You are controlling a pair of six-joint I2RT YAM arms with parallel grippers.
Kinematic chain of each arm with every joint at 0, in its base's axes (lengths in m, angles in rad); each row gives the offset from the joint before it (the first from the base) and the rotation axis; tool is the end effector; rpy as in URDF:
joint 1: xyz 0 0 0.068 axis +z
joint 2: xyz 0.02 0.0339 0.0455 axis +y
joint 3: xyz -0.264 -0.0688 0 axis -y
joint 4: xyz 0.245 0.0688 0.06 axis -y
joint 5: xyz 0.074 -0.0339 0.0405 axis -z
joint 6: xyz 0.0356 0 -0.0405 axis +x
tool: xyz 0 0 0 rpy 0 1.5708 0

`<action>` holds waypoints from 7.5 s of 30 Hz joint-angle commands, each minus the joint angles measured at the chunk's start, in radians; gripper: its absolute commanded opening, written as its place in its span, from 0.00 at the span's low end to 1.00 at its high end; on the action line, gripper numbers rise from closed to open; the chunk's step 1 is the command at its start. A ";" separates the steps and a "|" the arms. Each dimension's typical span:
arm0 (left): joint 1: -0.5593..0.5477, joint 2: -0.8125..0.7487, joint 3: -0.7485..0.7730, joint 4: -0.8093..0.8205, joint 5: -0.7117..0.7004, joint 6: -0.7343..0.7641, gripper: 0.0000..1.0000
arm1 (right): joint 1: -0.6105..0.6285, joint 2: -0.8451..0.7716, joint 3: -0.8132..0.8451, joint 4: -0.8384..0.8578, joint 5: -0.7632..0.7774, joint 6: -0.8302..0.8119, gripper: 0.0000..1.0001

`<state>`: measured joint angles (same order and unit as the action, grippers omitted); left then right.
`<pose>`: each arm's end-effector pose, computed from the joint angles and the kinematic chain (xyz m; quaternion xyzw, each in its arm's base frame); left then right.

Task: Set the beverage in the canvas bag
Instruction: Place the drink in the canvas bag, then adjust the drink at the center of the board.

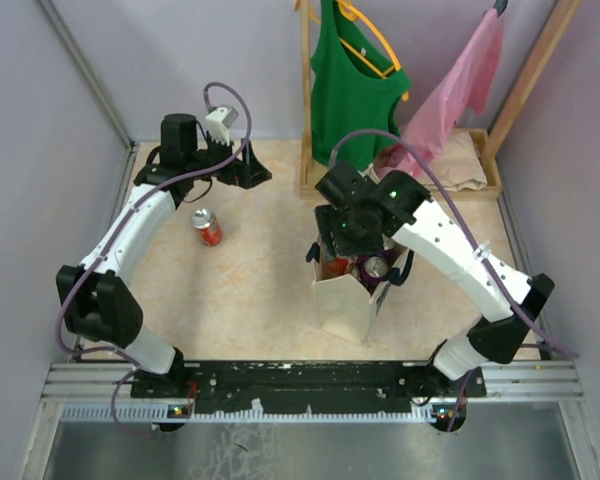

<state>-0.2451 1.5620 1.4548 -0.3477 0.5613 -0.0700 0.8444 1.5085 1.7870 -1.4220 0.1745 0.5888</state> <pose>0.3458 -0.1060 0.3652 0.2174 0.7992 -0.3119 0.4656 0.1825 0.1961 0.4028 -0.1058 0.9680 0.0745 0.2152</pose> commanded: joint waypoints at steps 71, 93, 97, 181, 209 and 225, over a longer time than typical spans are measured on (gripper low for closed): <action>-0.124 0.061 -0.028 0.116 0.031 0.005 1.00 | 0.104 0.036 -0.395 0.137 -0.269 0.001 0.00; -0.125 0.064 -0.019 0.110 0.029 0.013 1.00 | 0.060 0.052 -0.586 0.335 -0.239 -0.008 0.00; -0.126 0.063 -0.019 0.106 0.028 0.018 1.00 | 0.059 0.066 -0.590 0.347 -0.226 -0.015 0.00; 0.143 0.061 0.012 -0.317 -0.427 0.362 1.00 | -0.129 -0.085 0.074 0.242 0.239 -0.125 0.99; 0.124 0.255 -0.004 -0.532 -0.411 0.395 0.65 | -0.160 -0.061 -0.007 0.345 0.142 -0.151 0.99; 0.196 0.145 -0.046 -0.436 0.032 0.244 0.00 | -0.163 0.183 0.289 0.452 -0.164 -0.187 0.99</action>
<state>-0.0933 1.7863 1.4357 -0.8360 0.3634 0.2733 0.6888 1.5890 1.9610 -1.0760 0.1822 0.4141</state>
